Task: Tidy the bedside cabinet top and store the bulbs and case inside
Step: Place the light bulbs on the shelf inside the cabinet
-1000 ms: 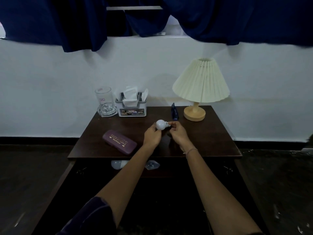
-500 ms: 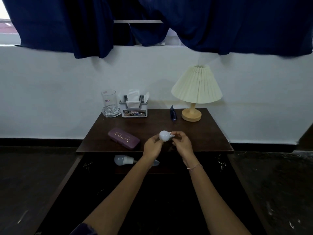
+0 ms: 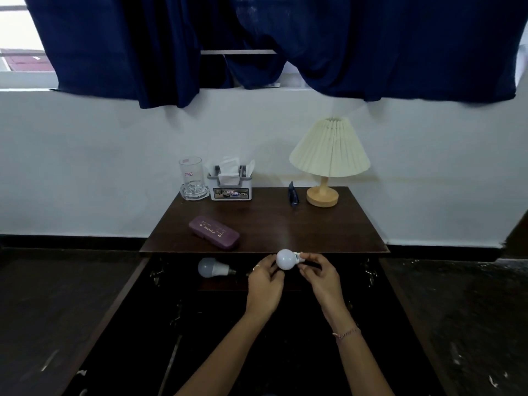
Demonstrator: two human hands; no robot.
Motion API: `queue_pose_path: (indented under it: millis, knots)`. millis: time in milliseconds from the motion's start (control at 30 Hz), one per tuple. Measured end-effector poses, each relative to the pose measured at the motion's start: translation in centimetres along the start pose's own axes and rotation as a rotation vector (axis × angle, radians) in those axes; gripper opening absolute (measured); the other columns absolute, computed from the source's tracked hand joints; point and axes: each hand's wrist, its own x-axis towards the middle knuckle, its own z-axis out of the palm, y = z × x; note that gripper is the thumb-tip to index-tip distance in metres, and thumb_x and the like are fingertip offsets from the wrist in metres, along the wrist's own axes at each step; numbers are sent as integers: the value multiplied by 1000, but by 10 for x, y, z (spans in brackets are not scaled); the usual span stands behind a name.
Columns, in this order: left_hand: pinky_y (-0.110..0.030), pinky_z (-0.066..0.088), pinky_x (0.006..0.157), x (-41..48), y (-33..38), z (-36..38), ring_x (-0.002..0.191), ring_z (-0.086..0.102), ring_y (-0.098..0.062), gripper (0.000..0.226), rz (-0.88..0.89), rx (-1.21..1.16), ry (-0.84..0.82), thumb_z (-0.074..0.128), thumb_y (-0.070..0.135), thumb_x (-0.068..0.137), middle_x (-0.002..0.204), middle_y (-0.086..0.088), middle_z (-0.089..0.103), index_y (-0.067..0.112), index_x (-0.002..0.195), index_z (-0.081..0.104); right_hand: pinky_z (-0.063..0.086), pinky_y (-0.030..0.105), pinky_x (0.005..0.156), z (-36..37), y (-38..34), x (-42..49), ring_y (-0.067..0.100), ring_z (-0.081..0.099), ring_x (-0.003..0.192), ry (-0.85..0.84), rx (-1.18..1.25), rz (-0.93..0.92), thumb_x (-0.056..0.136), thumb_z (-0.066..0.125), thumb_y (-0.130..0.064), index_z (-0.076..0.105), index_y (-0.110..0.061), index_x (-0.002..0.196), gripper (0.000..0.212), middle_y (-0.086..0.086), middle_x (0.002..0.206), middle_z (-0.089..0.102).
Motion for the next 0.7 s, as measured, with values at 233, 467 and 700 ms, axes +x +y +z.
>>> queue_pose_path:
  millis: [233, 467, 700]
  knots:
    - [-3, 37, 94, 0, -32, 7, 112, 55, -7, 39, -6, 131, -13, 49, -6, 82, 125, -3, 55, 5, 118, 62, 52, 36, 91, -5, 32, -8, 18, 66, 99, 6, 20, 72, 86, 56, 4, 65, -19, 93, 26, 5, 105, 68]
    - [-25, 45, 90, 27, -67, 19, 107, 59, -14, 26, -249, 130, -143, 55, 16, 86, 114, -1, 64, 19, 110, 66, 50, 29, 89, 0, 69, 9, 17, 64, 98, 10, -106, 136, 85, 58, 2, 65, -12, 96, 20, 4, 101, 69]
    - [-28, 50, 78, 69, -92, 31, 93, 65, -20, 17, -485, 70, -246, 57, 25, 85, 91, 0, 69, 23, 95, 70, 46, 21, 81, 5, 94, 43, 16, 62, 94, -24, -213, 195, 88, 55, -2, 65, -13, 97, 18, 2, 97, 67]
